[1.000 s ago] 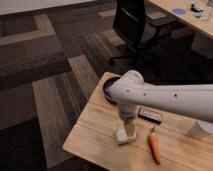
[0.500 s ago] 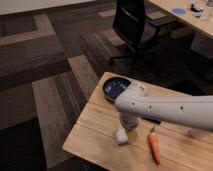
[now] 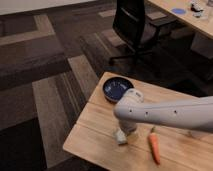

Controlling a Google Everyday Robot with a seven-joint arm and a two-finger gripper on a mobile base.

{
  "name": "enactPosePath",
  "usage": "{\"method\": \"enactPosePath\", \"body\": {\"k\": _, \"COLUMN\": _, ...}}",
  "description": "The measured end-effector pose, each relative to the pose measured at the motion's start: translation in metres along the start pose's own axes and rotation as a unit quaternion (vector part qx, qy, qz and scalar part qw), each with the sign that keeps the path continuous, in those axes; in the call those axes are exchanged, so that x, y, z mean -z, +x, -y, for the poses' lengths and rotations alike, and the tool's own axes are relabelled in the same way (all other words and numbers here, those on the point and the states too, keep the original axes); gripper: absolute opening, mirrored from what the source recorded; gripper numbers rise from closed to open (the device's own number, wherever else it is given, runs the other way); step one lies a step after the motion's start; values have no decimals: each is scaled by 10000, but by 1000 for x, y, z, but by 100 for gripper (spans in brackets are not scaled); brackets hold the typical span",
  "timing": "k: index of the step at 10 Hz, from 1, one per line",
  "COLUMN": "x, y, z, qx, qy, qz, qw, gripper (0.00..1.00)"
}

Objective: Place the white sponge in the ceramic bowl

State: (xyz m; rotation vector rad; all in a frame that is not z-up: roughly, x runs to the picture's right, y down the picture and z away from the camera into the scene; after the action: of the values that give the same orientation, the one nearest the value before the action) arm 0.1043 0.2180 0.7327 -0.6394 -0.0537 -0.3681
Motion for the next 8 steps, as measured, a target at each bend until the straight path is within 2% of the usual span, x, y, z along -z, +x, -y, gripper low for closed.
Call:
{"method": "enactPosePath", "body": {"k": 4, "x": -19, "y": 3, "z": -1, "qx": -82, "qy": 19, "qz": -45, "qw": 10000, "gripper": 65}}
{"method": "enactPosePath", "body": {"k": 6, "x": -21, "y": 2, "z": -1, "qx": -141, "qy": 21, "qz": -96, "qw": 9999, "gripper": 63}}
{"method": "enactPosePath", "body": {"k": 7, "x": -16, "y": 2, "z": 3, "qx": -205, "qy": 68, "qz": -116, "qw": 9997, "gripper": 51}}
{"method": "enactPosePath", "body": {"k": 8, "x": -9, "y": 0, "z": 4, "qx": -338, "qy": 26, "qz": -102, "qw": 9994, "gripper": 31}}
